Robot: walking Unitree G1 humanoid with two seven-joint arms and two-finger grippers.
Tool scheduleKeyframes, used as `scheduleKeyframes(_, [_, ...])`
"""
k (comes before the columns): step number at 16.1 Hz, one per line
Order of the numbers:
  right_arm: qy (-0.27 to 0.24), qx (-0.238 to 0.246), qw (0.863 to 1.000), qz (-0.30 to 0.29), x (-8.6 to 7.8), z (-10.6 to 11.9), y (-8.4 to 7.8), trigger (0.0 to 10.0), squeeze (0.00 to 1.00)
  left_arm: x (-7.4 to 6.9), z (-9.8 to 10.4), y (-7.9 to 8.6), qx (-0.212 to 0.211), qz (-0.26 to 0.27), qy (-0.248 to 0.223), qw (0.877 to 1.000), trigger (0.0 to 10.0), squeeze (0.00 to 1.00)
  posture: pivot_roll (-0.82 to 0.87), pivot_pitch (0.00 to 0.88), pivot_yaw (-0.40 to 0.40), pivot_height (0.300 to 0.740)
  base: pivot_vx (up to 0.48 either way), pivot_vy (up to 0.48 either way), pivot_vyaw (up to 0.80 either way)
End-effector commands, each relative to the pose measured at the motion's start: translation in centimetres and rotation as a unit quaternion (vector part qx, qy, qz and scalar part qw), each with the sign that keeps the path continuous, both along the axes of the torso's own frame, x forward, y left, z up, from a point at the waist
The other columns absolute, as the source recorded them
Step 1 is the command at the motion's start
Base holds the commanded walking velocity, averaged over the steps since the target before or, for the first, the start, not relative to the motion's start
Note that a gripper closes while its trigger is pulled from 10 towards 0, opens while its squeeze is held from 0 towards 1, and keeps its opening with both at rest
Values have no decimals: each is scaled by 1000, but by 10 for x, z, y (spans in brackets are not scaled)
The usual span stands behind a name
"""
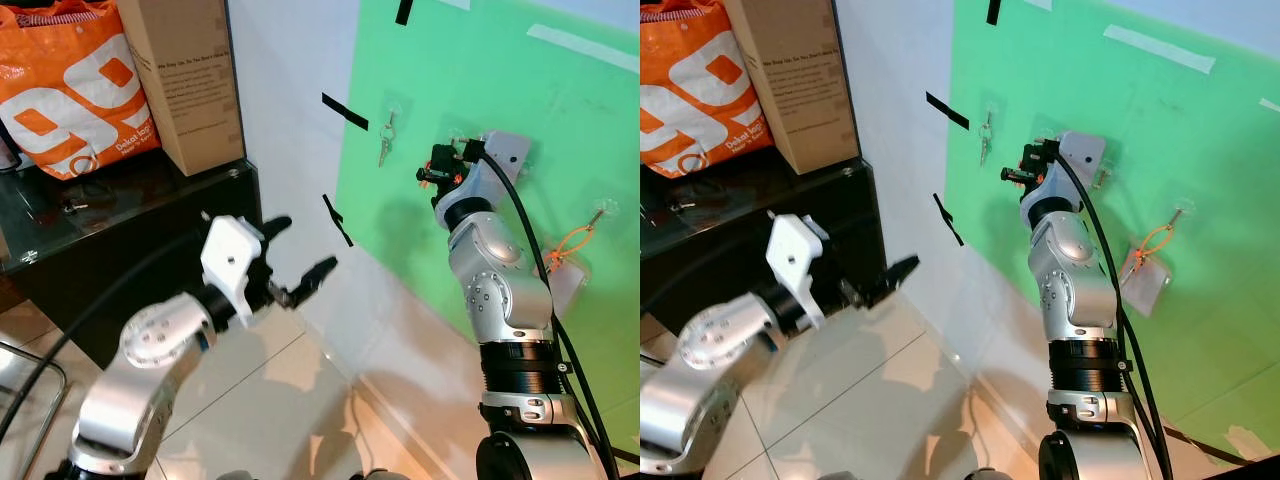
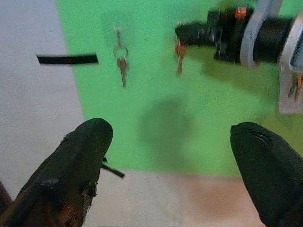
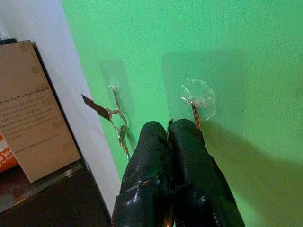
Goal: Hang keys on a hook
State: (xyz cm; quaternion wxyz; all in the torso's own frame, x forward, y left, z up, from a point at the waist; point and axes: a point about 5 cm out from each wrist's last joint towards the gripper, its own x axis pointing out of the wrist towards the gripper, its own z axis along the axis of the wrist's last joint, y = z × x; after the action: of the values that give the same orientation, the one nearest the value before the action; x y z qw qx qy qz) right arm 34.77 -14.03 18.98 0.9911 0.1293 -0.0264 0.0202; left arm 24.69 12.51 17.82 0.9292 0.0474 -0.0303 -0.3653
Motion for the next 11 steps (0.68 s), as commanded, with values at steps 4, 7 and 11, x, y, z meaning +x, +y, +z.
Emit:
scheduleKeyframes(4, [29, 10, 999, -15, 0, -8, -4, 10000, 0, 0, 17, -3, -15, -13, -21, 1000, 10000, 318, 91, 0, -12, 740, 0, 0, 0])
scheduleKeyframes(7, [34, 19, 999, -32, -2, -11, -10, 10000, 0, 0, 22, -5, -20, -20, -23, 999, 10000, 314, 89, 0, -10, 740, 0, 0, 0])
scheduleKeyframes(11, [33, 40, 998, -46, -5, -12, -16, 10000, 0, -1, 18, -4, -12, -18, -12, 1000, 10000, 310, 89, 0, -10, 740, 0, 0, 0])
